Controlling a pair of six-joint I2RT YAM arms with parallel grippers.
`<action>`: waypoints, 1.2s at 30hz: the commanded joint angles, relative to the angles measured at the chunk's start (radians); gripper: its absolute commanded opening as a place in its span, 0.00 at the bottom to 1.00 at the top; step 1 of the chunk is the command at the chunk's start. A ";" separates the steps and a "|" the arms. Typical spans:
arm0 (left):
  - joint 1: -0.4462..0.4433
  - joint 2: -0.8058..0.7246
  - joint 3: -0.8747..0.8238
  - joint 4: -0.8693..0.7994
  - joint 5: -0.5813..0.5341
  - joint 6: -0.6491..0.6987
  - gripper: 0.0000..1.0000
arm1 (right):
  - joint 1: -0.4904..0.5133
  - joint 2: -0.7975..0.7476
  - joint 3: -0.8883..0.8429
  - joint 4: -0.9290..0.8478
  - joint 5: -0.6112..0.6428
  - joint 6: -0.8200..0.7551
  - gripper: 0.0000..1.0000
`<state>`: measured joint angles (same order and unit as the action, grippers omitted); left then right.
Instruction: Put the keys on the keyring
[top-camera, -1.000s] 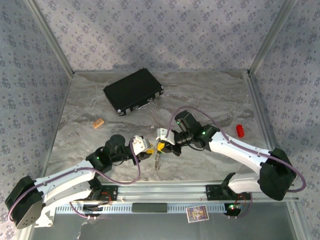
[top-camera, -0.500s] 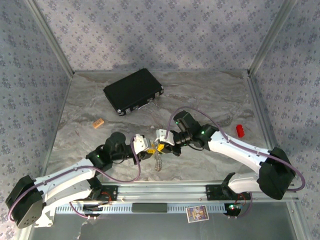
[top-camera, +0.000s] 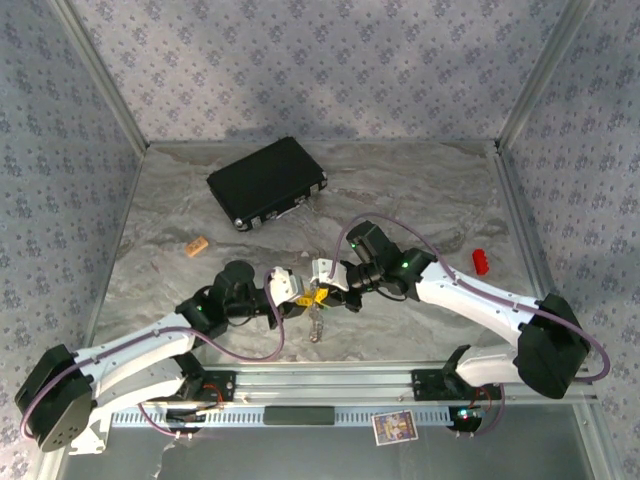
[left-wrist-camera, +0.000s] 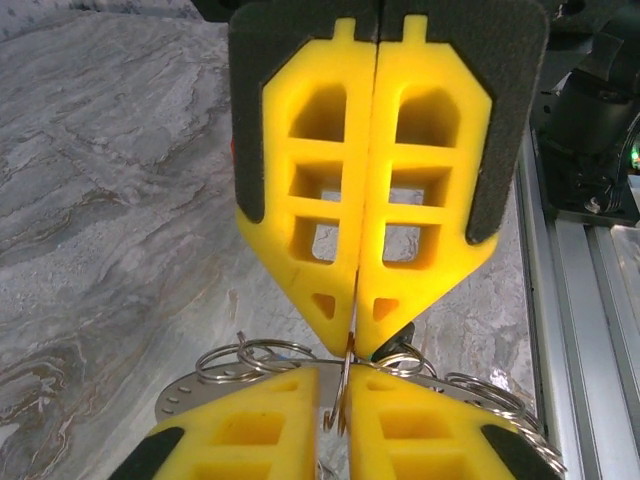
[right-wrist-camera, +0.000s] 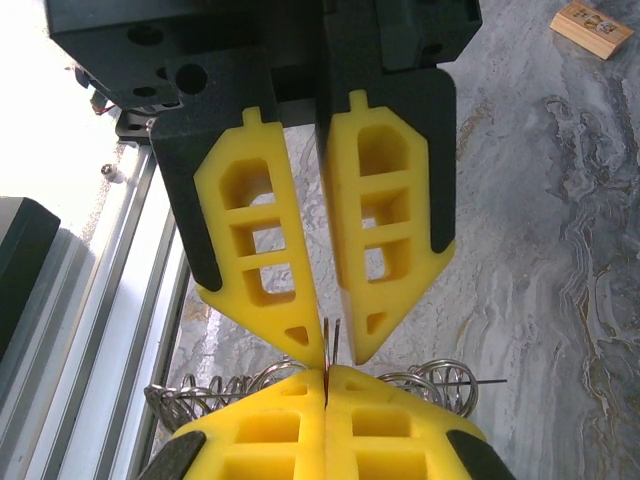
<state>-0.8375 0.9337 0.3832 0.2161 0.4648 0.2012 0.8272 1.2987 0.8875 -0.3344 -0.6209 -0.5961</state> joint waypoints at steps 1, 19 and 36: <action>0.006 0.012 0.035 0.007 0.059 0.007 0.10 | 0.012 0.010 0.037 0.010 -0.022 -0.011 0.00; 0.009 -0.027 -0.010 0.058 0.031 -0.077 0.00 | -0.007 -0.156 -0.146 0.054 0.059 0.156 0.35; 0.008 -0.015 -0.012 0.072 0.030 -0.087 0.00 | 0.052 -0.100 -0.181 0.199 0.170 0.202 0.24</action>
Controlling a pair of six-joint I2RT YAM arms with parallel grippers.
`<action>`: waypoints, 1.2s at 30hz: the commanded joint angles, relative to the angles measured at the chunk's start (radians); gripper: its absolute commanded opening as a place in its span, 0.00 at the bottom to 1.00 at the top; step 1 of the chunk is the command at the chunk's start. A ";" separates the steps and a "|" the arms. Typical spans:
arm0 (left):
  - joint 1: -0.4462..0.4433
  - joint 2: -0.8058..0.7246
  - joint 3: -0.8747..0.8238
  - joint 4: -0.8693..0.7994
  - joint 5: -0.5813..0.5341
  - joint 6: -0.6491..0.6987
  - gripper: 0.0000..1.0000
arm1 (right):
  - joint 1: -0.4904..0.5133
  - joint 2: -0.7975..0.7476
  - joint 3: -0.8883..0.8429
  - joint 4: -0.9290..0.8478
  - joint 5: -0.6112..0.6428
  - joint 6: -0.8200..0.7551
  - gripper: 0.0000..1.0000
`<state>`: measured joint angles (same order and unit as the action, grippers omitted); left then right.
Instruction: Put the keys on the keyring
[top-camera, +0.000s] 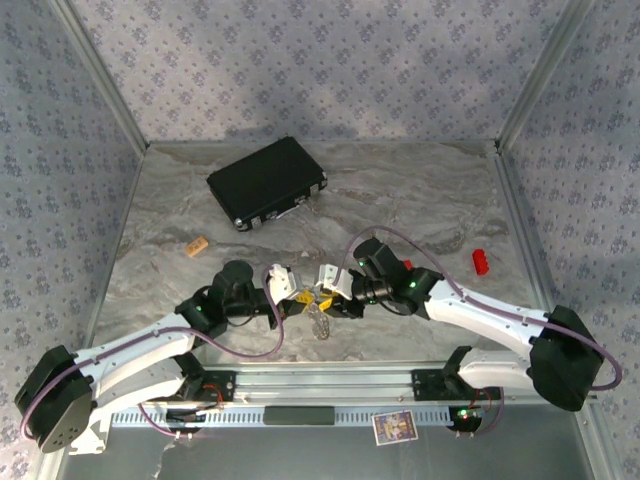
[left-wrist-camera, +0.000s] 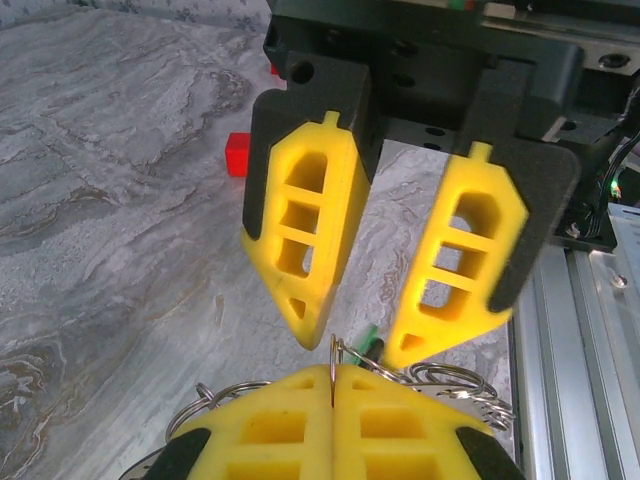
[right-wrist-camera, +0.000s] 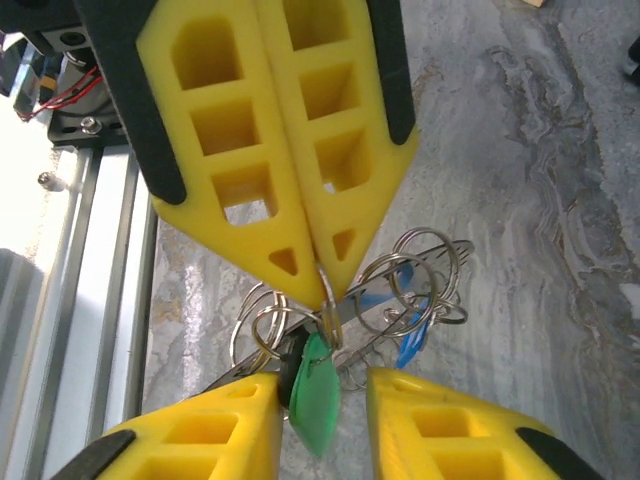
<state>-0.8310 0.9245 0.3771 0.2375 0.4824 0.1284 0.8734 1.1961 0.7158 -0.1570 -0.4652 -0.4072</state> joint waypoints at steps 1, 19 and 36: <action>0.001 -0.007 -0.008 0.052 0.012 -0.016 0.00 | 0.006 0.002 -0.010 0.021 0.014 0.012 0.21; 0.001 -0.021 -0.016 0.080 -0.010 0.016 0.00 | -0.011 0.064 -0.007 -0.061 -0.013 -0.035 0.00; -0.003 -0.017 -0.033 0.114 -0.008 0.003 0.00 | -0.047 -0.061 -0.006 0.006 -0.092 0.009 0.26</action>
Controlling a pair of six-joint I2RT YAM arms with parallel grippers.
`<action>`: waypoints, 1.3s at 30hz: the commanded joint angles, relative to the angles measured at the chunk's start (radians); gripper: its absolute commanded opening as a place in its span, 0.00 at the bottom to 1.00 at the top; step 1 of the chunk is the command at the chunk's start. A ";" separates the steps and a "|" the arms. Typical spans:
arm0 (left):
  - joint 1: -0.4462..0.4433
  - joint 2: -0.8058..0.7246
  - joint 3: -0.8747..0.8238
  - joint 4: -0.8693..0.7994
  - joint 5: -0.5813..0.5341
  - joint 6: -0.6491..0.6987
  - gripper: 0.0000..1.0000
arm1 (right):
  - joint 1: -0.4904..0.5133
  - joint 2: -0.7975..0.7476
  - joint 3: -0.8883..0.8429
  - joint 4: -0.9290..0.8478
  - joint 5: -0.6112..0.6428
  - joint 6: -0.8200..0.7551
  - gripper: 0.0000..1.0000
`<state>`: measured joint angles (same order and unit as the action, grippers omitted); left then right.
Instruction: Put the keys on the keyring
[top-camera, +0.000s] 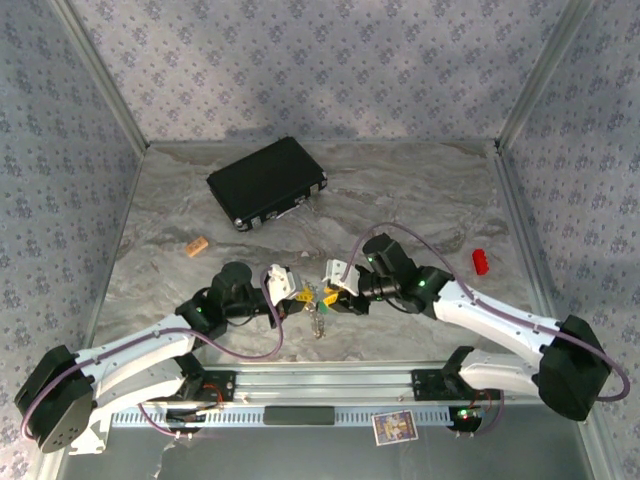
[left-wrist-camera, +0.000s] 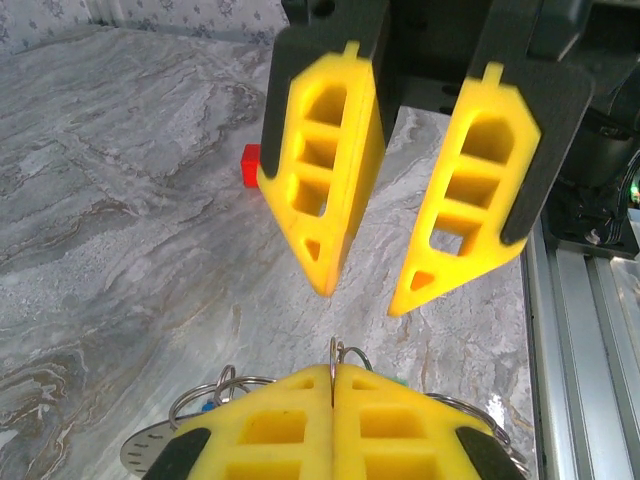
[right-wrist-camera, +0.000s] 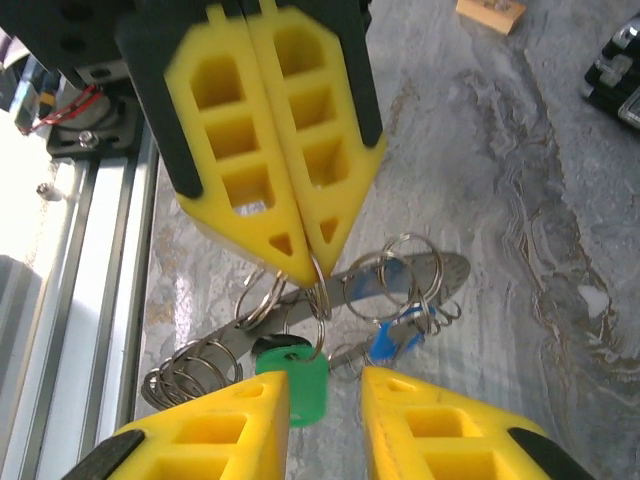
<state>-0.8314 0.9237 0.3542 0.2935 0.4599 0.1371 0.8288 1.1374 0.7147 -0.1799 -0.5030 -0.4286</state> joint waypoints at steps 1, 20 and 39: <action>-0.002 -0.018 -0.012 0.064 0.014 -0.009 0.00 | -0.003 0.007 -0.004 0.045 -0.063 0.039 0.26; -0.002 -0.015 -0.034 0.115 0.019 -0.034 0.00 | 0.001 0.105 -0.002 0.166 -0.089 0.083 0.10; -0.004 -0.008 0.060 -0.122 -0.061 0.045 0.24 | 0.004 0.098 0.173 -0.201 -0.008 -0.153 0.00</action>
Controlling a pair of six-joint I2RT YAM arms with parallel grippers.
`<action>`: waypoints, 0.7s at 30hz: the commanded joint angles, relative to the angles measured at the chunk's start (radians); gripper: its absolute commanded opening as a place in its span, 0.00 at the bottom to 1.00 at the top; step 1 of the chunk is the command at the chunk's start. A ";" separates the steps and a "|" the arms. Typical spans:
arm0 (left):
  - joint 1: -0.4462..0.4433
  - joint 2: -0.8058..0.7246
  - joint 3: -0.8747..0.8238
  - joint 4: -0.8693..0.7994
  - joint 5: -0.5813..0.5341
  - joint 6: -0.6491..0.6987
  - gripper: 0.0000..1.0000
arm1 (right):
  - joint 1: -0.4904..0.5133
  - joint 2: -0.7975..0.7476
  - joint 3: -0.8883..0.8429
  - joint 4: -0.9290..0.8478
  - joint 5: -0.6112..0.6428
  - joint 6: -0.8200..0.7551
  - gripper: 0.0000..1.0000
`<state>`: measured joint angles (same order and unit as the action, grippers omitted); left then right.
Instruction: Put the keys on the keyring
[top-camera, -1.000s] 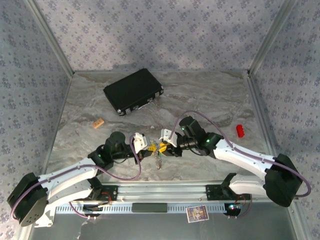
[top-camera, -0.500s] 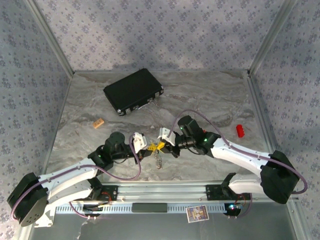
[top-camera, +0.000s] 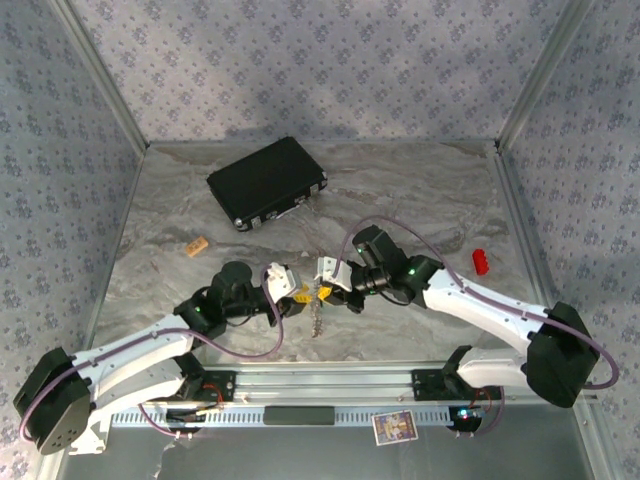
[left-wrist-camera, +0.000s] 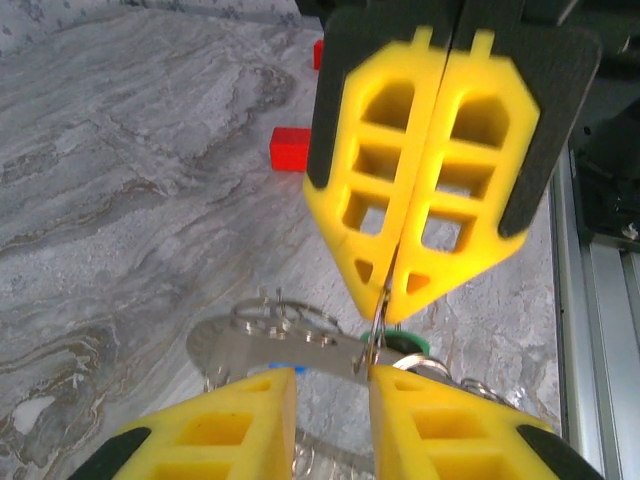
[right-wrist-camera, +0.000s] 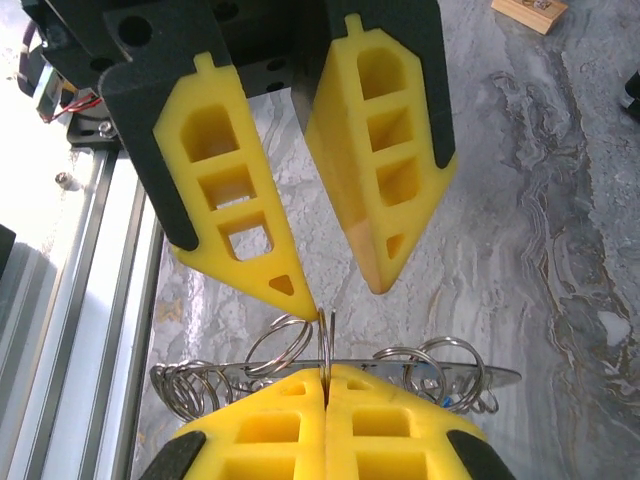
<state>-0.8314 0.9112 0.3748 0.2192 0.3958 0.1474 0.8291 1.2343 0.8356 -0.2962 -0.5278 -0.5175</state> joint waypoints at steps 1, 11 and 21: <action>-0.005 0.009 0.045 -0.047 0.010 0.038 0.24 | 0.006 0.006 0.064 -0.095 0.021 -0.072 0.00; -0.004 0.019 0.048 0.003 0.058 0.040 0.24 | 0.027 0.046 0.125 -0.143 0.052 -0.131 0.00; -0.005 0.038 0.047 0.022 0.087 0.037 0.17 | 0.048 0.063 0.150 -0.144 0.038 -0.143 0.00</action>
<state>-0.8322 0.9424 0.3977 0.1986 0.4477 0.1753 0.8665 1.2865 0.9455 -0.4332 -0.4770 -0.6411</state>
